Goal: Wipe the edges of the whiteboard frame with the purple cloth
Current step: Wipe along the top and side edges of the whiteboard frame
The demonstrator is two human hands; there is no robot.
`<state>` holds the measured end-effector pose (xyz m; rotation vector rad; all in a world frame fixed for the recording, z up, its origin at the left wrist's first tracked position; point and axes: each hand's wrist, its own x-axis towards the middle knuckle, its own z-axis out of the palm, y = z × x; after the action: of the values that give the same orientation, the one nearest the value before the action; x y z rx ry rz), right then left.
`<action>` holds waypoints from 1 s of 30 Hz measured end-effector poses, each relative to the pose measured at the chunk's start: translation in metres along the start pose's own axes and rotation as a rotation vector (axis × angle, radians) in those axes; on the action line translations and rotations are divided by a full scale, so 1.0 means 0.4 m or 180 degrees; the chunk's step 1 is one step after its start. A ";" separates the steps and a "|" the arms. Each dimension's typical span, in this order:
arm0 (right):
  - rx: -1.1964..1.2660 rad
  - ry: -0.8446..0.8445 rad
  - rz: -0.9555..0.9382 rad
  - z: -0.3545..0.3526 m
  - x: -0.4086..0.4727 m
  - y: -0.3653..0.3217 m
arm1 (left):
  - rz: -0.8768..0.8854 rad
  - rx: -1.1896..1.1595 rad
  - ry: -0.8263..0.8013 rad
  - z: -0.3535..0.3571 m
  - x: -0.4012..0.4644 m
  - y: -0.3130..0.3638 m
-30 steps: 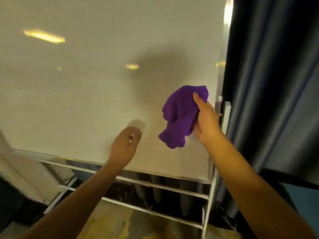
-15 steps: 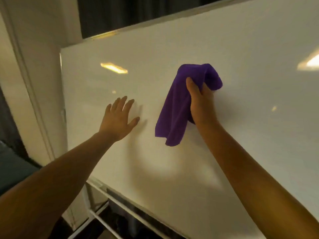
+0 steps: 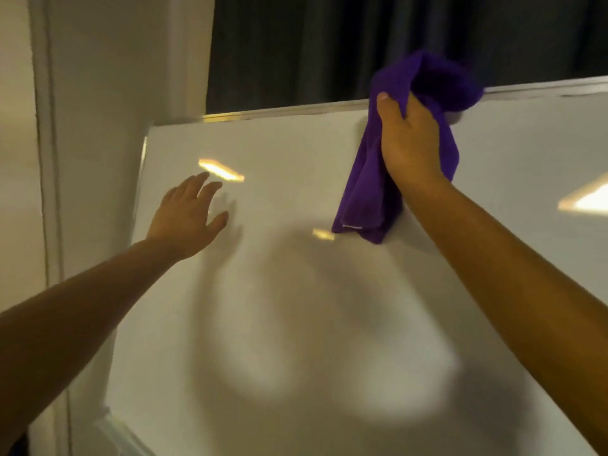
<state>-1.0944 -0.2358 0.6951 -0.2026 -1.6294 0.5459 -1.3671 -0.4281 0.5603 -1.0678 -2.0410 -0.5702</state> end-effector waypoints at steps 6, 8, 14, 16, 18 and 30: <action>-0.0825 0.0245 -0.0678 0.261 0.048 0.002 | 0.0377 -0.0137 0.0054 0.120 0.112 -0.240; -0.1365 0.0354 -0.0954 0.356 0.077 -0.002 | 0.0614 -0.0076 0.0015 0.145 0.146 -0.342; -0.2213 0.0406 -0.1135 0.641 0.182 0.004 | 0.0690 -0.0399 -0.0015 0.183 0.253 -0.595; -0.2327 0.0344 -0.1146 0.737 0.215 0.009 | 0.0664 -0.0555 -0.0008 0.204 0.272 -0.639; -0.2456 0.0194 -0.1143 0.852 0.251 0.010 | 0.0734 -0.0653 0.0038 0.230 0.294 -0.695; -0.2678 -0.1174 -0.1571 1.480 0.424 0.000 | 0.0598 -0.0908 0.0340 0.468 0.259 -0.928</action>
<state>-1.6944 -0.2967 0.8198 -0.3121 -2.1033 -0.5348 -1.7915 -0.4565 0.5098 -1.3486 -1.7785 -0.8185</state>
